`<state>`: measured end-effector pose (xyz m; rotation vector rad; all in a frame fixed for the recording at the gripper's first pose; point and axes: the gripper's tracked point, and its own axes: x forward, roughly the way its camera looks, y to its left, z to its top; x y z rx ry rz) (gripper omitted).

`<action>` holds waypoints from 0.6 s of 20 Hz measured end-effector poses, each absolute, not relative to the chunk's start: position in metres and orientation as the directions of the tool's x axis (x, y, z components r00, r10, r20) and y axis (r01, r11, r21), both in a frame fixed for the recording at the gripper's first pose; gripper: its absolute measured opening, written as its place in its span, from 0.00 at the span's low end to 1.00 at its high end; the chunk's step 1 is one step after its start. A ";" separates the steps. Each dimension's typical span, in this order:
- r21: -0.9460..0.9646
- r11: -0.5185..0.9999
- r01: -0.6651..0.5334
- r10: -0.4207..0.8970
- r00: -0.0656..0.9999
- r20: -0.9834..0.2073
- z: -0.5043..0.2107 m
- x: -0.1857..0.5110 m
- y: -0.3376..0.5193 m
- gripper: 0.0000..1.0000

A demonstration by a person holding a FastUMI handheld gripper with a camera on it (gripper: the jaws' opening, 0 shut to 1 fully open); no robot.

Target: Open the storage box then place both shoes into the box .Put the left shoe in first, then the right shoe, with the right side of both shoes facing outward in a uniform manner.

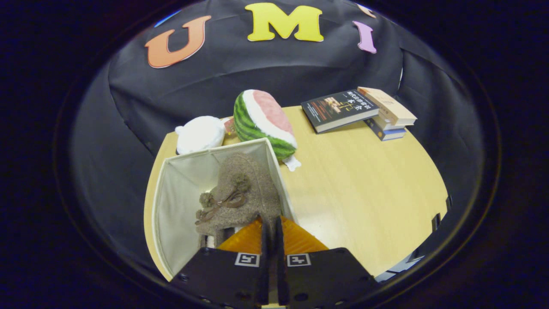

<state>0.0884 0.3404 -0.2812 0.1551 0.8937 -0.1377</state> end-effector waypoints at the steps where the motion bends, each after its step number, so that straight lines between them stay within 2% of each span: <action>1: 0.070 0.982 0.174 -0.055 0.626 -0.778 -0.278 0.089 0.341 0.12; 4: 0.046 0.986 0.159 -0.073 0.667 -0.742 -0.263 0.092 0.336 0.16; 7: 0.037 0.990 0.138 -0.072 0.705 -0.705 -0.248 0.092 0.329 0.27; 12: 0.038 0.995 0.098 -0.050 0.757 -0.651 -0.226 0.089 0.312 0.61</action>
